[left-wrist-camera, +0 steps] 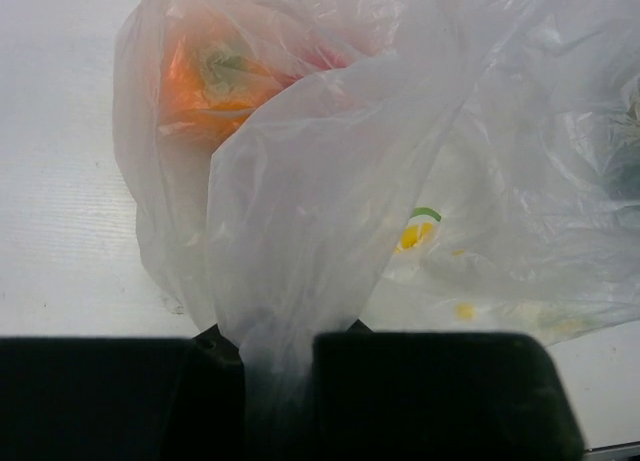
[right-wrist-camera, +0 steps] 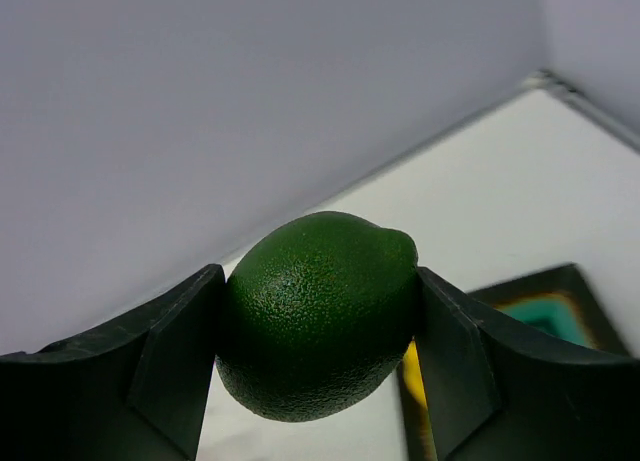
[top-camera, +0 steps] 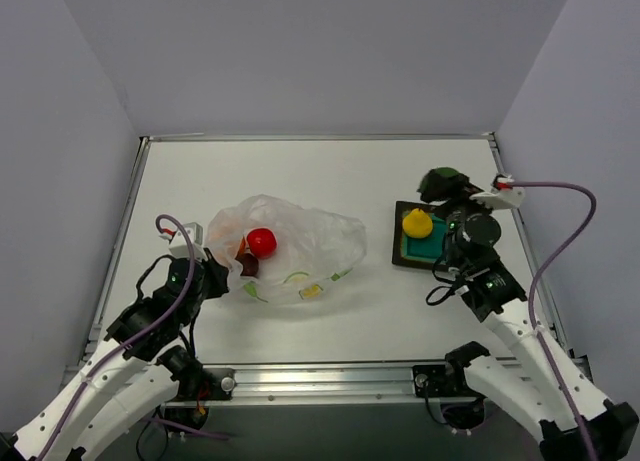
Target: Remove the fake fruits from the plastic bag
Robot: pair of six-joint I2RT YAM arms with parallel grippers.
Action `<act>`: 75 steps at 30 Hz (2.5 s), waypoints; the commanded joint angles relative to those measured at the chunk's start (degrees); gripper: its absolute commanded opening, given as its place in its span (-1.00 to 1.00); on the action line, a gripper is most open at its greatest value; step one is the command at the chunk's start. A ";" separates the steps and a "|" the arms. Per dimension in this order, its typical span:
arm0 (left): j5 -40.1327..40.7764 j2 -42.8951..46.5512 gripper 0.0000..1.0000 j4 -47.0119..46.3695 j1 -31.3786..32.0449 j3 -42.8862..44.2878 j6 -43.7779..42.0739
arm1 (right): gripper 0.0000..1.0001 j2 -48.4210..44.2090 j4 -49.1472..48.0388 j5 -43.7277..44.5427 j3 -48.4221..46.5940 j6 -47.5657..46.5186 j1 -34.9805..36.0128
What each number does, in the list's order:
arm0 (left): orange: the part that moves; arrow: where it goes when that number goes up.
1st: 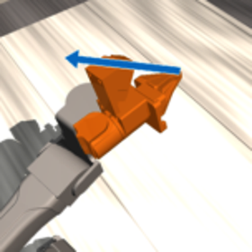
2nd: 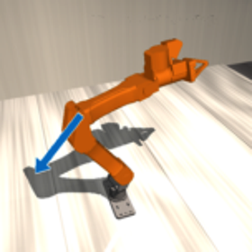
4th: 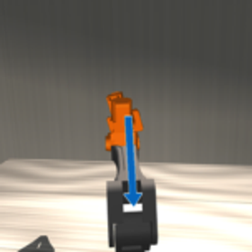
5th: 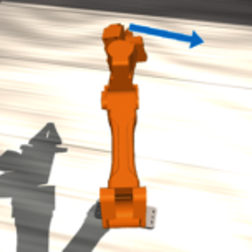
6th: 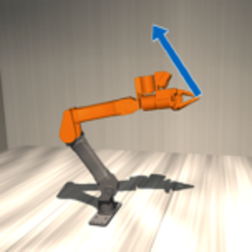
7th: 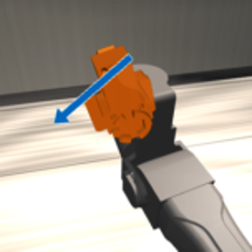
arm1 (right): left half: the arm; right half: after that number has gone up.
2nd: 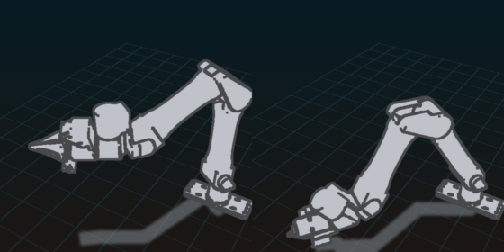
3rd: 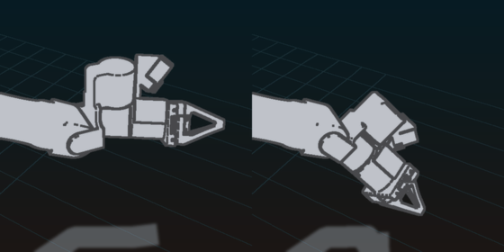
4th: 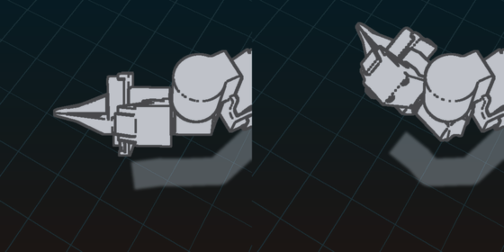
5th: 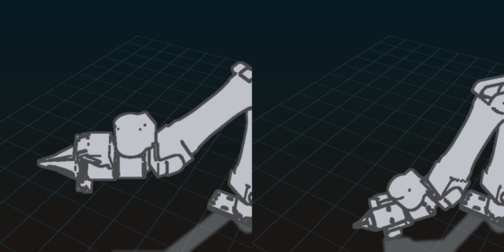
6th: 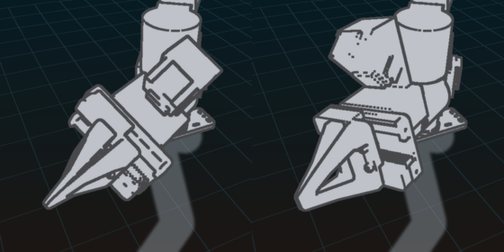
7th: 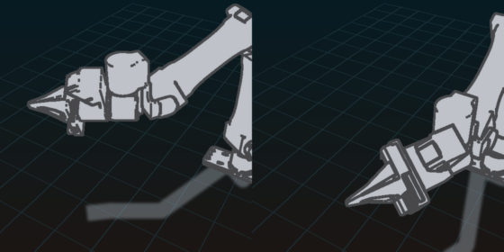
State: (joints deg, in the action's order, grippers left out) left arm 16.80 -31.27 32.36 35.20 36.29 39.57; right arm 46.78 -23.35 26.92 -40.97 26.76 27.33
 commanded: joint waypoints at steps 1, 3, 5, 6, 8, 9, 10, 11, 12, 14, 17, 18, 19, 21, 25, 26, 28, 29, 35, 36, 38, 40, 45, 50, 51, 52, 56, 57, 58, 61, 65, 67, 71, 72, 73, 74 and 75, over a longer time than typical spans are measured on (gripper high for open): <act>0.26 -0.02 -0.95 -2.12 0.40 2.55 -1.08 | -0.74 0.93 6.04 0.88 4.75 5.22 -12.18; -0.10 -0.11 -0.95 -2.12 0.40 2.64 -1.16 | -0.74 4.60 6.04 -4.31 5.64 6.28 -21.77; -0.36 0.33 -0.95 -2.21 0.40 2.38 -1.25 | -0.75 9.61 4.91 -8.52 5.46 6.46 -27.82; -0.36 0.42 -0.95 -2.30 0.40 2.38 -1.25 | -0.74 11.38 4.11 -10.11 5.38 6.63 -29.95; -0.45 0.94 -0.95 -2.47 0.40 2.03 -1.16 | -0.73 14.90 1.57 -12.49 4.94 6.81 -31.81; -0.62 1.03 -0.95 -2.56 0.40 1.77 -1.08 | -0.72 18.39 0.77 -12.59 4.59 6.98 -32.25; -0.71 1.29 -0.95 -2.56 0.40 1.68 -1.08 | -0.72 20.26 0.16 -13.11 4.15 7.16 -32.43; -0.80 1.38 -0.95 -2.56 0.40 1.68 -0.99 | -0.71 21.93 -0.81 -13.64 3.71 7.42 -32.60; -0.80 1.30 -0.95 -2.56 0.40 1.50 -0.99 | -0.70 25.08 -1.77 -14.86 3.53 7.60 -32.69; -0.89 1.38 -0.95 -2.83 0.48 1.41 -0.99 | -0.69 29.56 -3.27 -16.63 2.83 8.83 -32.78; -0.98 1.29 -0.95 -3.00 0.48 1.32 -1.08 | -0.66 32.48 -5.29 -17.78 3.00 10.32 -32.78; -1.06 1.21 -0.95 -3.09 0.48 1.32 -1.16 | -0.65 32.84 -5.82 -17.69 3.18 10.50 -32.78; -1.06 1.29 -0.95 -3.09 0.48 1.24 -1.16 | -0.64 33.28 -6.43 -17.43 3.44 10.76 -32.78; -1.06 1.12 -0.95 -3.44 0.48 1.06 -1.16 | -0.58 34.51 -6.44 -17.34 3.35 10.94 -32.78; -0.80 1.03 -0.95 -3.36 0.48 0.97 -1.08 | -0.14 36.01 -6.88 -17.69 4.05 11.99 -32.78; -0.63 1.12 -0.95 -3.18 0.48 1.06 -0.99 | 0.05 36.18 -6.97 -17.78 4.23 12.26 -32.78; -0.45 1.47 -0.95 -2.83 0.48 1.06 -0.90 | 0.26 36.10 -6.88 -17.78 4.50 12.52 -32.78; -0.36 1.56 -0.95 -2.48 0.40 1.06 -0.81 | 0.35 36.01 -6.88 -17.95 4.67 12.61 -32.78; 0.78 2.09 -0.95 -1.07 0.48 1.50 -0.55 | 0.60 33.56 -6.36 -19.01 5.20 12.88 -32.78; 0.96 2.17 -0.95 -0.81 0.48 1.59 -0.55 | 0.72 32.85 -5.83 -18.92 5.03 12.70 -32.78; 1.13 2.26 -0.95 -0.28 0.48 1.68 -0.37 | 0.82 29.96 -3.99 -18.83 4.67 11.82 -32.78; 1.48 2.18 -0.95 0.16 0.48 1.94 -0.20 | 0.79 26.36 -3.11 -19.18 5.02 11.38 -32.69; 2.62 1.82 -0.95 2.53 0.48 2.55 0.59 | -0.17 12.64 -3.10 -24.52 3.36 6.82 -26.82; 7.35 -0.11 -0.95 8.93 0.57 4.13 3.75 | -0.57 15.69 2.08 -30.53 -8.22 -3.72 2.77; 7.89 -0.98 -0.95 10.08 0.48 4.40 4.37 | -0.56 16.75 2.08 -30.17 -9.29 -6.26 7.34; 8.42 -1.08 -0.95 10.87 0.48 4.49 4.81 | -0.56 18.24 1.21 -30.69 -10.43 -7.16 11.30; 9.66 0.59 -0.95 13.34 0.57 4.14 8.32 | -0.55 29.99 -0.73 -31.75 -15.97 -8.65 28.61; 9.66 1.29 -0.95 13.52 0.57 3.44 8.76 | -0.54 32.03 -0.55 -30.36 -18.16 -9.53 30.57; 9.48 1.56 -0.95 13.78 0.57 2.91 9.46 | -0.55 34.14 -1.34 -29.21 -18.79 -10.06 31.98; 8.78 1.91 -0.95 14.40 0.57 1.33 11.84 | -0.57 41.97 -1.43 -28.68 -21.34 -9.28 33.14; 9.48 3.31 -0.95 15.11 0.66 0.18 13.51 | -0.57 51.36 -2.22 -27.10 -23.89 -11.11 33.14; 9.83 4.37 -0.95 14.31 0.66 -0.17 13.43 | -0.55 54.28 -1.08 -24.64 -27.12 -12.26 33.05; 9.05 3.23 -0.95 12.39 0.75 0.01 12.20 | -0.25 61.65 -1.43 -21.65 -31.78 -15.07 31.73; 8.69 2.36 -0.95 11.86 0.75 -0.08 11.93 | -0.18 62.63 -1.87 -21.21 -32.67 -15.77 31.47; 8.43 2.00 -0.95 10.63 0.66 -0.08 11.58 | -0.04 64.64 -1.87 -20.51 -33.55 -16.21 31.21; 8.17 1.74 -0.95 10.18 0.66 -0.43 11.32 | 0.02 65.53 -1.70 -18.93 -35.39 -16.65 31.12; 8.16 1.13 -0.95 9.83 0.66 -0.52 11.32 | 0.09 66.41 -1.52 -18.14 -36.10 -17.53 31.12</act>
State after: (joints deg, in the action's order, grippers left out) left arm 24.93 -28.40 44.42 35.66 34.96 51.46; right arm 111.83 -22.98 3.81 -72.79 12.69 59.18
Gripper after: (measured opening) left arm 0.027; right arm 0.516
